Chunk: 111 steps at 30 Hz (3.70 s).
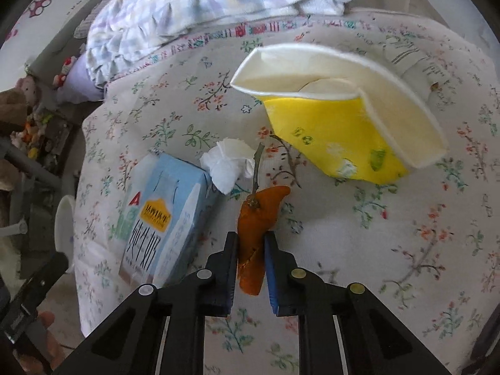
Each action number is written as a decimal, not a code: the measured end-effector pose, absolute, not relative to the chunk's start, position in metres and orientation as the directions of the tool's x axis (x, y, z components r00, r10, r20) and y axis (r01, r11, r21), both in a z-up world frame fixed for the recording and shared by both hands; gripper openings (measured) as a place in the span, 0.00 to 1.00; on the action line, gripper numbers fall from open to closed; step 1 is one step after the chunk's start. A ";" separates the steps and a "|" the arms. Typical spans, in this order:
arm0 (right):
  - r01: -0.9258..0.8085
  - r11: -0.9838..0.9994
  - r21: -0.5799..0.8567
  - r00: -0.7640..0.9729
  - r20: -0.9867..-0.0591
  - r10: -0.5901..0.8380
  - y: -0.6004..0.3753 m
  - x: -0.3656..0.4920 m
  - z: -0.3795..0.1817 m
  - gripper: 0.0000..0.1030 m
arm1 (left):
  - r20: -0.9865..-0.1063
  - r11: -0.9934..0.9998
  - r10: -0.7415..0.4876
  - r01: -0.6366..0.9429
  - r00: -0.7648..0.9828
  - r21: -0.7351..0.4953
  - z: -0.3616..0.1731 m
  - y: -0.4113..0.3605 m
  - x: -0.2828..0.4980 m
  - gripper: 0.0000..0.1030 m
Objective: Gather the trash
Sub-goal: 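Grasp the orange wrapper with the right tool while the left tool grasps the white milk carton, then carry the milk carton and orange wrapper to the wastebasket and open both tools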
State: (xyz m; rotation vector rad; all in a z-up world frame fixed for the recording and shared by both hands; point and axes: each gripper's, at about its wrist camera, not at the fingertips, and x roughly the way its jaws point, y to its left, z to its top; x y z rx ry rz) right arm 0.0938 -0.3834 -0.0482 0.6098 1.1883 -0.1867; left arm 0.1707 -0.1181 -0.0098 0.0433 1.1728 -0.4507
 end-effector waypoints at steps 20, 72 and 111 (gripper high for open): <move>0.474 0.785 0.399 0.440 -0.880 0.181 -0.435 0.018 -0.030 0.17 | -0.897 0.785 -0.399 0.577 0.189 -0.227 -0.026 -0.219 0.143 0.42; 0.361 0.821 0.442 0.467 -0.848 0.252 -0.380 0.060 -0.009 0.17 | -0.880 0.845 -0.346 0.515 0.325 -0.142 -0.001 -0.161 0.151 0.55; 0.102 0.900 0.424 0.421 -0.838 0.348 -0.200 0.150 -0.014 0.17 | -0.854 0.980 -0.193 0.051 0.483 -0.193 -0.005 0.090 0.217 0.58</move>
